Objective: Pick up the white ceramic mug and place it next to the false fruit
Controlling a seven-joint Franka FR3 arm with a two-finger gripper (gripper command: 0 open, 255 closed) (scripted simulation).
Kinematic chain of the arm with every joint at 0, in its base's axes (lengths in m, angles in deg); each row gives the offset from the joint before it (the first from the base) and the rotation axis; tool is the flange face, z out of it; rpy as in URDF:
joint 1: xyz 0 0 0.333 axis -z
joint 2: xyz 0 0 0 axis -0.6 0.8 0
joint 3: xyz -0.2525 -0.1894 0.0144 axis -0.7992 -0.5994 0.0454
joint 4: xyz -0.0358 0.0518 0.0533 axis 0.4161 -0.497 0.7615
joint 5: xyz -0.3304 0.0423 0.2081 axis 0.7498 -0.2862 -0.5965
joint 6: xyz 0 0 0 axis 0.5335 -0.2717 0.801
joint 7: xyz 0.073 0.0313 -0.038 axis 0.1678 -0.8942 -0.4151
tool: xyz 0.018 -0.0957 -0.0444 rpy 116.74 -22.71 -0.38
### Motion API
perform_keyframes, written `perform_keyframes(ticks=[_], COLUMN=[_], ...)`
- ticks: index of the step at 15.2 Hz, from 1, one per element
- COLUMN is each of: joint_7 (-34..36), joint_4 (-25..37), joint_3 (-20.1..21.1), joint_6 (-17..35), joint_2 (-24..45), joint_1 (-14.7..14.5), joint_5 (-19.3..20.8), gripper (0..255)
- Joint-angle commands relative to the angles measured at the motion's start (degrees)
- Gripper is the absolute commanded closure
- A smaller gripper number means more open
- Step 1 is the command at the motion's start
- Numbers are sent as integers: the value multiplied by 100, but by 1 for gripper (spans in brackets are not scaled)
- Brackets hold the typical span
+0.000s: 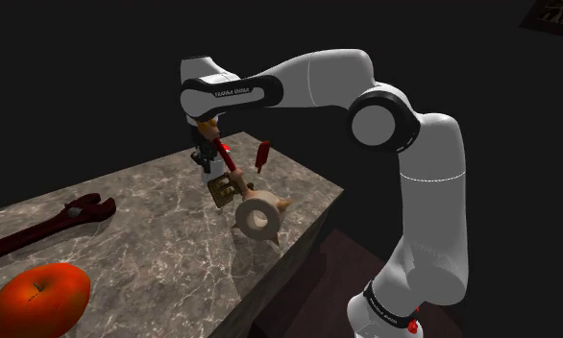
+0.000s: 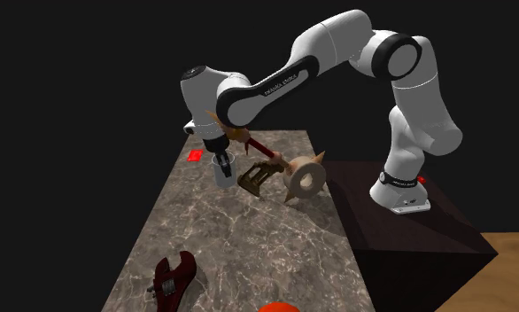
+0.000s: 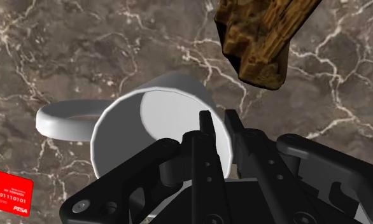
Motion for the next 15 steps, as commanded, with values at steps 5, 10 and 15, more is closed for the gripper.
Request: perform_keyframes(ticks=[5, 10, 15], joint_7=[-23, -44, -65], joint_4=[299, 578, 911], joint_3=[6, 8, 10], joint_6=[-406, -753, -1119], joint_2=[-107, -175, -208], joint_1=[-7, -11, -18], joint_5=[-12, -20, -25], gripper=[255, 255, 255])
